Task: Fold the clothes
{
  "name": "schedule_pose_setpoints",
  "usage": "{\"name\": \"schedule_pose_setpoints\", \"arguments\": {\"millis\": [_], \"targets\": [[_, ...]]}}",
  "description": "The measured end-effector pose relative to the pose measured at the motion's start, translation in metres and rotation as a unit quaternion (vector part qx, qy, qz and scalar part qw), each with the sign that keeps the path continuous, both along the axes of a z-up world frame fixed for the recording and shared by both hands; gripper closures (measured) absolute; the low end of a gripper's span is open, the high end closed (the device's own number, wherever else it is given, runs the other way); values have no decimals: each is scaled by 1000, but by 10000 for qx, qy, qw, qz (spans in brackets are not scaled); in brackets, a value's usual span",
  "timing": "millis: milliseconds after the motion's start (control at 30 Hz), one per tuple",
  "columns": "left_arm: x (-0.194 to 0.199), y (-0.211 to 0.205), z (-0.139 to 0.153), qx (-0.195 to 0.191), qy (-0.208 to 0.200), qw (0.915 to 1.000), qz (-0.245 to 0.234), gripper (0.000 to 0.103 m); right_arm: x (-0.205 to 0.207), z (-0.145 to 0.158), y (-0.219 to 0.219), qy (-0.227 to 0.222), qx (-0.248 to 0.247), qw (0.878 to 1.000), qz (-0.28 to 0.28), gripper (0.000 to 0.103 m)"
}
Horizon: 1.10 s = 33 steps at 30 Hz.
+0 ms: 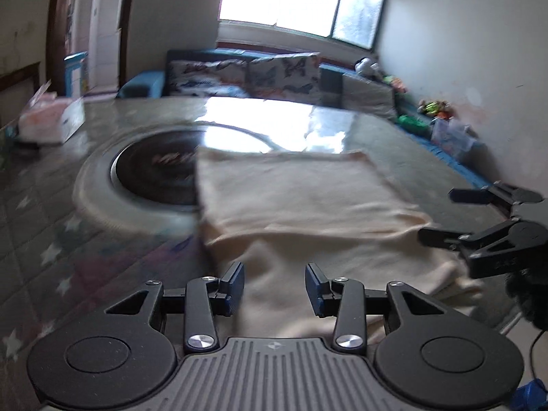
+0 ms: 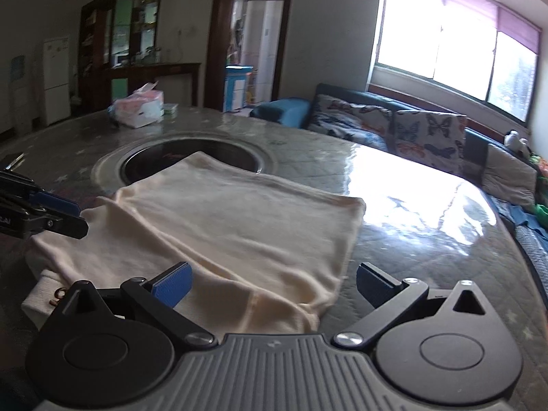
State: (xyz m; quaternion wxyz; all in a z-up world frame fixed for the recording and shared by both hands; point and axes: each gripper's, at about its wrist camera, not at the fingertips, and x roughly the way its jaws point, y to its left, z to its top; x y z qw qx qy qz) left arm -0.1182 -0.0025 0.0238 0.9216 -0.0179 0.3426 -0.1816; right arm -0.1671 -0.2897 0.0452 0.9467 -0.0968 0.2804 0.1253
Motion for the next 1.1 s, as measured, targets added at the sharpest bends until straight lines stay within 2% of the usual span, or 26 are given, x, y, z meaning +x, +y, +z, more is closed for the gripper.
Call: {"name": "schedule_pose_setpoints", "arguments": {"millis": [100, 267, 400, 700, 900, 1100], "targets": [[0, 12, -6, -12, 119, 9998, 185, 60, 4, -6, 7, 86, -77, 9999, 74, 0], [5, 19, 6, -70, -31, 9991, 419, 62, 9, -14, 11, 214, -252, 9994, 95, 0], [17, 4, 13, 188, -309, 9986, 376, 62, 12, -11, 9, 174, -249, 9995, 36, 0], [35, -3, -3, 739, -382, 9958, 389, 59, 22, -19, 3, 258, -382, 9988, -134, 0], [28, -6, 12, 682, -586, 9950, 423, 60, 21, -12, -6, 138, -373, 9989, -245, 0], [20, -18, 14, 756, -689, 9947, 80, 60, 19, -17, -8, 182, -483, 9983, -260, 0]]}}
